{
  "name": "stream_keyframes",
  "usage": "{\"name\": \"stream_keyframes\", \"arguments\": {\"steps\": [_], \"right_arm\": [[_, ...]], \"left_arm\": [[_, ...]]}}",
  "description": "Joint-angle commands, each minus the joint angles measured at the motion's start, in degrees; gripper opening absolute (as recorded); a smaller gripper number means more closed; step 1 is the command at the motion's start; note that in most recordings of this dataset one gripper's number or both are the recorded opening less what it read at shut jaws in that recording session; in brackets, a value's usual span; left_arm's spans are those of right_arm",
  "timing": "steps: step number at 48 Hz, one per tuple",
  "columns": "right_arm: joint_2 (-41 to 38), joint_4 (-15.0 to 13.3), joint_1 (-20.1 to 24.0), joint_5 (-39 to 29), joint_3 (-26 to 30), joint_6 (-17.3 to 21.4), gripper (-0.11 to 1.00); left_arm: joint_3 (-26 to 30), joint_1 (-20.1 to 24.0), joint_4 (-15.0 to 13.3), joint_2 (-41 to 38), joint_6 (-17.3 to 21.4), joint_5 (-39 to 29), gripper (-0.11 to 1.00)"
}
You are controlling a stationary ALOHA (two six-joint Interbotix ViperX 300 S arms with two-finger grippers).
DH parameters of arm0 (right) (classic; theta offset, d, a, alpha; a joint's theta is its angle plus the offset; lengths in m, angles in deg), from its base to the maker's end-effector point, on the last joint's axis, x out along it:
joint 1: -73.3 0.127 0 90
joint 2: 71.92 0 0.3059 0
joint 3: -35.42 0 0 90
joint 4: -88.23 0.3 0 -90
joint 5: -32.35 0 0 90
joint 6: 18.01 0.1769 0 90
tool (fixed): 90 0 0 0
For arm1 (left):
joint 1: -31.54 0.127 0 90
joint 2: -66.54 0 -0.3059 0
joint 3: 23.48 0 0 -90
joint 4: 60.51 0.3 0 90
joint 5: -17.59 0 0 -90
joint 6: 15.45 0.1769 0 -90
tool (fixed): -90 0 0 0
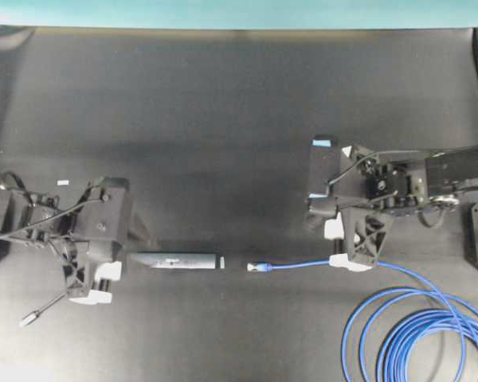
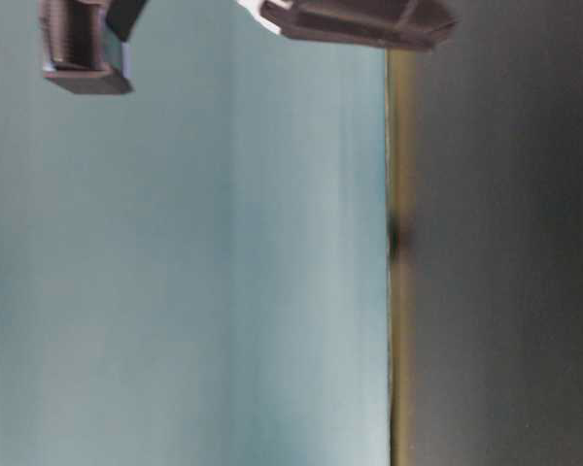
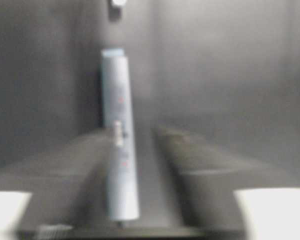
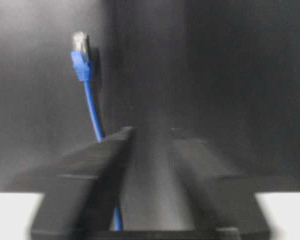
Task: Insert the LAN cable into the hub.
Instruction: 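Move left gripper over the grey hub and right gripper over the blue plug, then lower and close left gripper on hub, right gripper on blue cable plug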
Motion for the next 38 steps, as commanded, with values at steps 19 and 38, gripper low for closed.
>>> {"name": "stream_keyframes", "arguments": {"steps": [19, 38], "right_arm": [[-0.26, -0.09, 4.13, 8.0, -0.79, 0.35, 0.81], [0.35, 0.18, 4.83, 12.48, -1.76, 4.66, 0.81]], "left_arm": [[-7.03, -0.26, 0.09, -15.03, -2.99, 32.96, 0.81], [-7.73, 2.02, 0.09, -28.3, -3.25, 49.92, 0.8]]}}
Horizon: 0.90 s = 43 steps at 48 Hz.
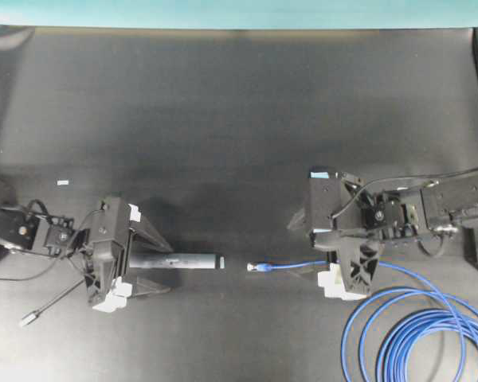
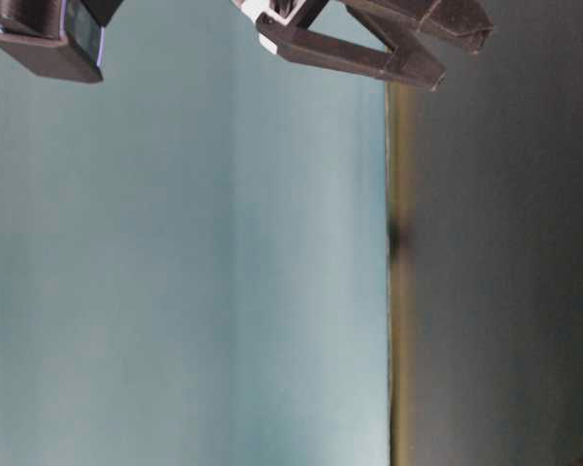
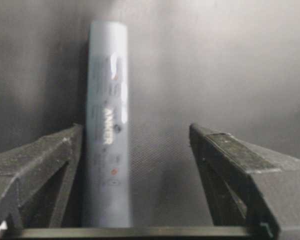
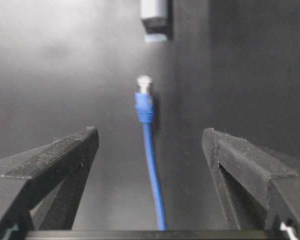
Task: Insert the LAN cable into the hub.
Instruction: 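Lower and close left gripper on hub, right gripper on blue cable plug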
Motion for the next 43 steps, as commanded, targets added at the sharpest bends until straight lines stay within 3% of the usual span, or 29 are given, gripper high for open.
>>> {"name": "stream_keyframes", "arguments": {"steps": [1, 9, 14, 17, 23, 34, 43], "right_arm": [[0.53, 0.18, 0.18, 1.05, -0.26, 1.85, 0.81], [1.32, 0.26, 1.23, 2.37, -1.41, 4.39, 0.81], [1.23, 0.18, 2.02, 3.96, -2.02, 5.27, 0.81], [1.05, 0.18, 2.29, 5.36, -2.55, 5.71, 0.81], [0.18, 0.18, 2.9, 10.37, -4.13, 6.86, 0.81], [-4.75, 0.18, 3.25, 18.81, -6.77, 7.03, 0.8], [-13.97, 0.18, 3.78, 26.81, -6.24, 6.59, 0.8]], "left_arm": [[0.35, 1.14, 0.09, -2.02, -0.09, 4.13, 0.8], [1.67, 1.85, 0.09, -4.57, -0.18, 5.36, 0.78], [1.32, 1.67, 0.09, -5.19, 0.0, 5.27, 0.7], [0.79, 1.41, 0.09, -5.19, 0.79, 5.36, 0.59], [0.53, 0.88, 0.09, -4.92, 2.02, 5.8, 0.28], [1.85, 1.14, 0.09, -1.93, 1.93, 3.87, 0.28], [5.45, 1.14, 0.09, 6.24, 1.05, -12.39, 0.28]]}}
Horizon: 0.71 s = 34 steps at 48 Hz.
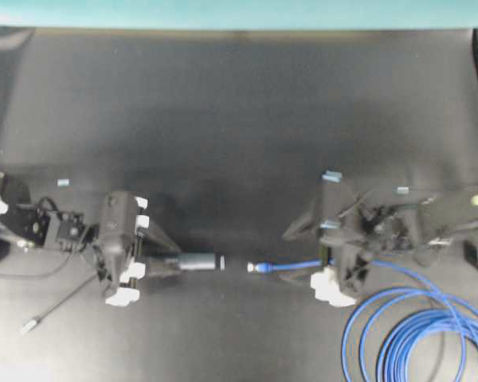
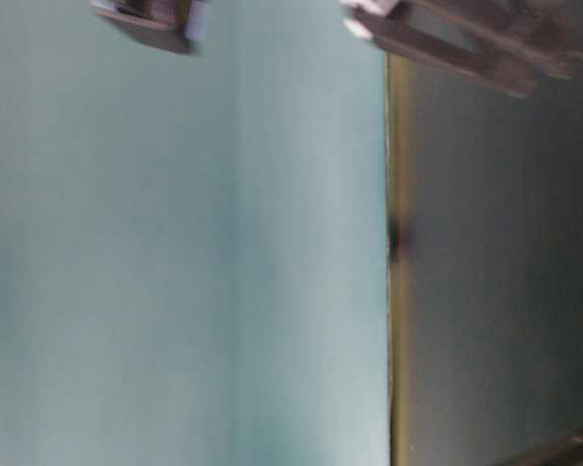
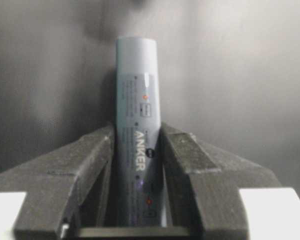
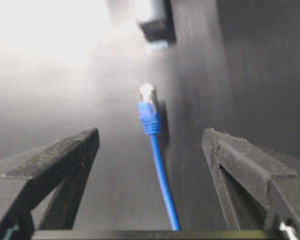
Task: Insert the LAN cable into the hub.
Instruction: 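Lower and close left gripper on hub, right gripper on blue cable plug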
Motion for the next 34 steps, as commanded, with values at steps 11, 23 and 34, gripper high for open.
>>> {"name": "stream_keyframes", "arguments": {"steps": [11, 23, 34], "right_arm": [[-11.51, 0.0, 3.78, 12.04, 2.99, -1.32, 0.78], [-12.74, 0.0, 3.87, 12.13, 3.52, -3.08, 0.72], [-12.74, 0.0, 5.54, 10.9, 3.16, -3.08, 0.62]], "left_arm": [[4.66, -0.18, 0.18, 11.16, 0.0, -20.57, 0.28], [5.54, -0.79, 0.09, 11.51, -0.26, -22.41, 0.28], [5.62, -0.79, 0.09, 11.43, -0.26, -22.59, 0.28]]}}
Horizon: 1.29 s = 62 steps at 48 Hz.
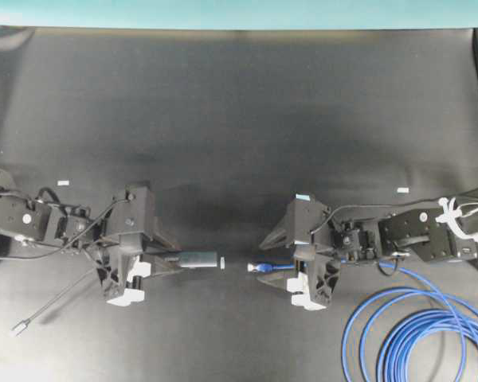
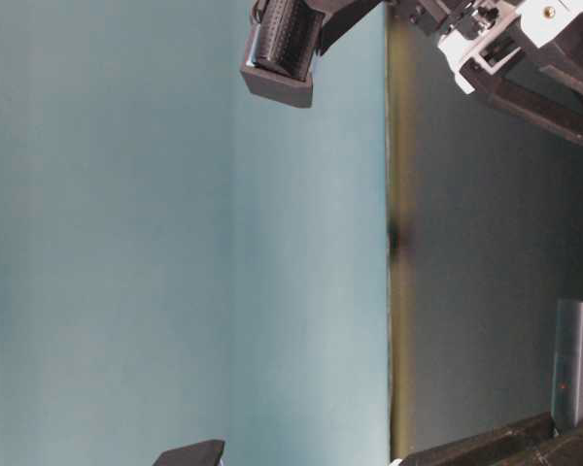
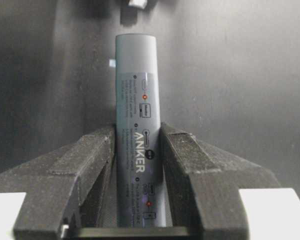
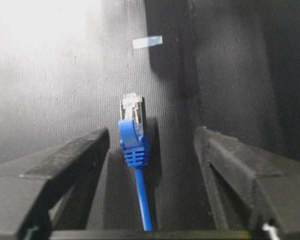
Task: Insert the LAN cable into the hub.
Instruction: 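Lower and close left gripper on hub, right gripper on blue cable plug, then lift both and align the blue plug with the hub's port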
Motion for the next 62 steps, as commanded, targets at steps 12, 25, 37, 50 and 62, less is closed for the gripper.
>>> {"name": "stream_keyframes", "arguments": {"steps": [12, 25, 37, 50, 62], "right_arm": [[0.0, 0.09, 5.98, 0.09, -0.7, -0.09, 0.21], [3.43, 1.93, 6.06, 3.87, -0.62, 3.6, 0.14], [6.5, 1.93, 6.06, 1.49, 0.44, 3.96, 0.13], [5.71, 1.93, 6.15, 1.05, 2.2, 3.52, 0.13], [5.27, 1.93, 5.98, 0.35, 3.43, 2.55, 0.14]], "left_arm": [[0.79, -0.09, 0.18, 0.7, -0.09, -0.35, 0.28], [5.8, 0.26, 0.26, 2.29, 4.22, -12.39, 0.28], [8.7, 1.23, 0.26, 2.81, 7.38, -16.0, 0.28], [9.32, 1.23, 0.26, 2.64, 7.73, -16.08, 0.28], [9.76, 1.23, 0.26, 2.37, 7.82, -16.52, 0.28]]}}
